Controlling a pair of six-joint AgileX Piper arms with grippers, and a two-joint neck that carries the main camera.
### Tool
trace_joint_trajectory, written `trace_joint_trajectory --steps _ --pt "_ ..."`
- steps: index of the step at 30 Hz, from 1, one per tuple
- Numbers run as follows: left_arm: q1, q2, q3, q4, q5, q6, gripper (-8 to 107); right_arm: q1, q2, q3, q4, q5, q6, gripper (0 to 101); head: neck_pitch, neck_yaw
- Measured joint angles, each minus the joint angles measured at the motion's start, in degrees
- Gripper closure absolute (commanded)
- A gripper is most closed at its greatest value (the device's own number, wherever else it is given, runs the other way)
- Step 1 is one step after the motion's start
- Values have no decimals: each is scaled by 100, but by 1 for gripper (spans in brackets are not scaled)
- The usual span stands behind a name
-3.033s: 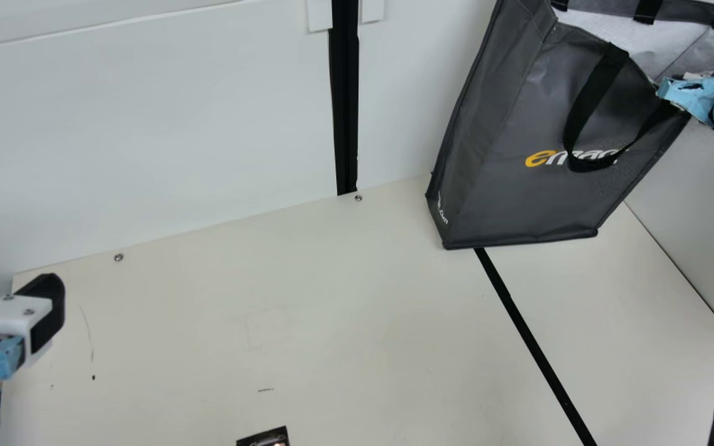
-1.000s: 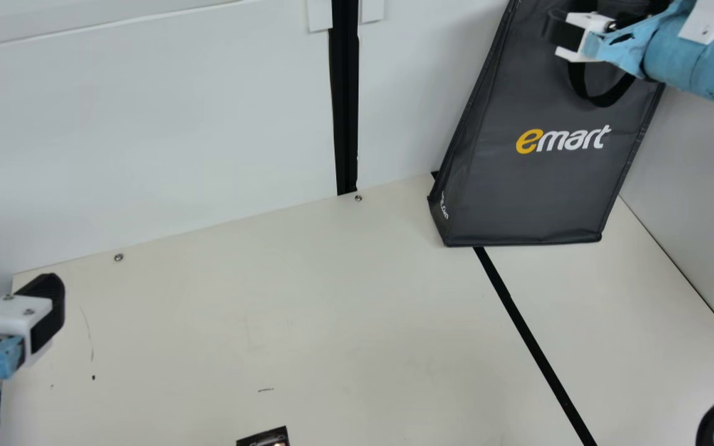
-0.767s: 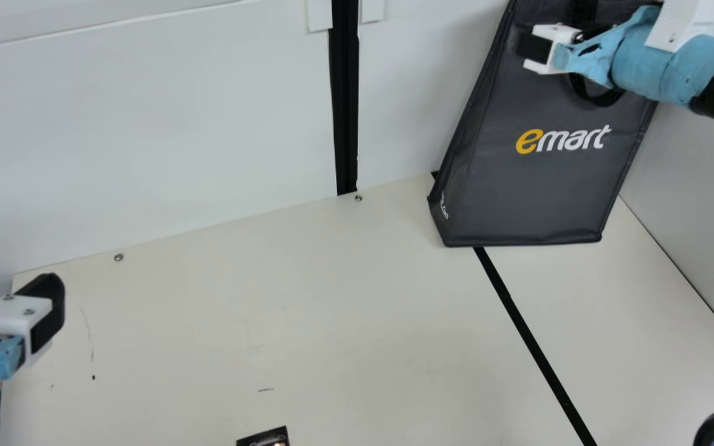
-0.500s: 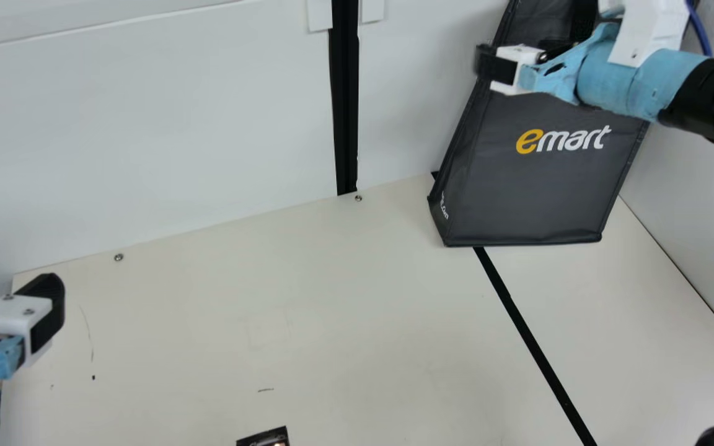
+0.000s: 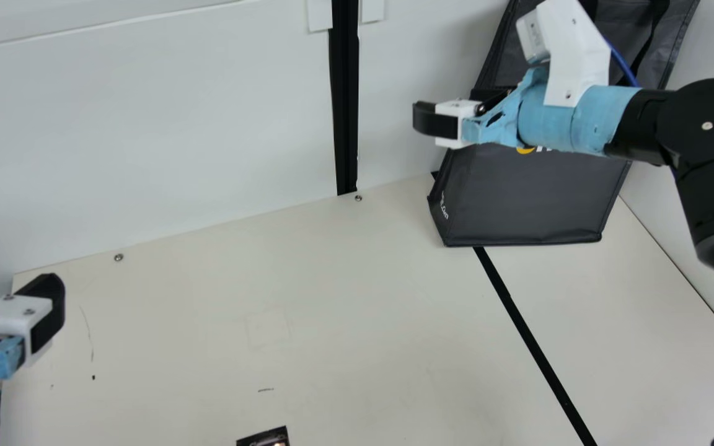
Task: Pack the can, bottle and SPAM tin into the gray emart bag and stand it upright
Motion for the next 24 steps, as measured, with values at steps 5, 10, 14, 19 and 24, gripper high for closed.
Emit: trace_joint_trajectory --steps 5,10,14,19,24 --pt "0 0 0 0 0 0 9 224 -116 243 -90 69 -20 6 0 9" --pt "0 0 0 0 0 0 9 460 -241 543 -160 90 -42 6 9 9" --pt "0 0 0 0 0 0 9 620 -319 805 -209 136 -80 6 0 9" --pt "0 0 0 0 0 0 9 770 -360 1054 -251 193 -107 6 0 0" --pt "0 0 0 0 0 0 9 813 -353 1114 -252 199 -127 6 0 9"
